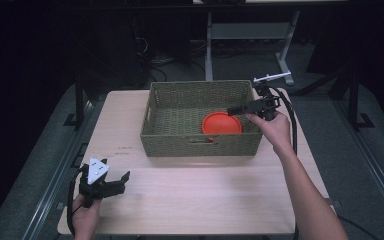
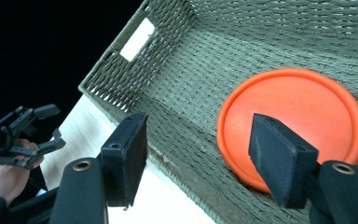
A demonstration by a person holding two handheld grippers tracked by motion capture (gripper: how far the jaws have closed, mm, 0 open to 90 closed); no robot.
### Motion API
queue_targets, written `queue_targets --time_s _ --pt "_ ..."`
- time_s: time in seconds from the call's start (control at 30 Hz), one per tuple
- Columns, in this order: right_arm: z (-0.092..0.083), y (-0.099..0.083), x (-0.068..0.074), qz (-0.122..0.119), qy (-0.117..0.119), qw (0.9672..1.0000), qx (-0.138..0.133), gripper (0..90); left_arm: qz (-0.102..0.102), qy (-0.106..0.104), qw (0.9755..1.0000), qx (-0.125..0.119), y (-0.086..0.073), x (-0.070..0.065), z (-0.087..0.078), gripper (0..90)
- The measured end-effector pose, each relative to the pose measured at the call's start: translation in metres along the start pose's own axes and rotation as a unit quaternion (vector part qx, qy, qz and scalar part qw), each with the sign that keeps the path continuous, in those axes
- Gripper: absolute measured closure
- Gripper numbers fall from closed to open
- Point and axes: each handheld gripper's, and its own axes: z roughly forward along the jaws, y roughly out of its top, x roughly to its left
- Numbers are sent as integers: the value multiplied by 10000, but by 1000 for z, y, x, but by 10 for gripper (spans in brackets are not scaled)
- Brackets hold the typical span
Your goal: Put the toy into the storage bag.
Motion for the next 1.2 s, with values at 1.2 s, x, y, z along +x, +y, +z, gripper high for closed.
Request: queue_targets --time_s 1.2 --pt "-44 -65 -2 -256 263 9993 -32 318 14 -1 10000 15 0 -2 1 129"
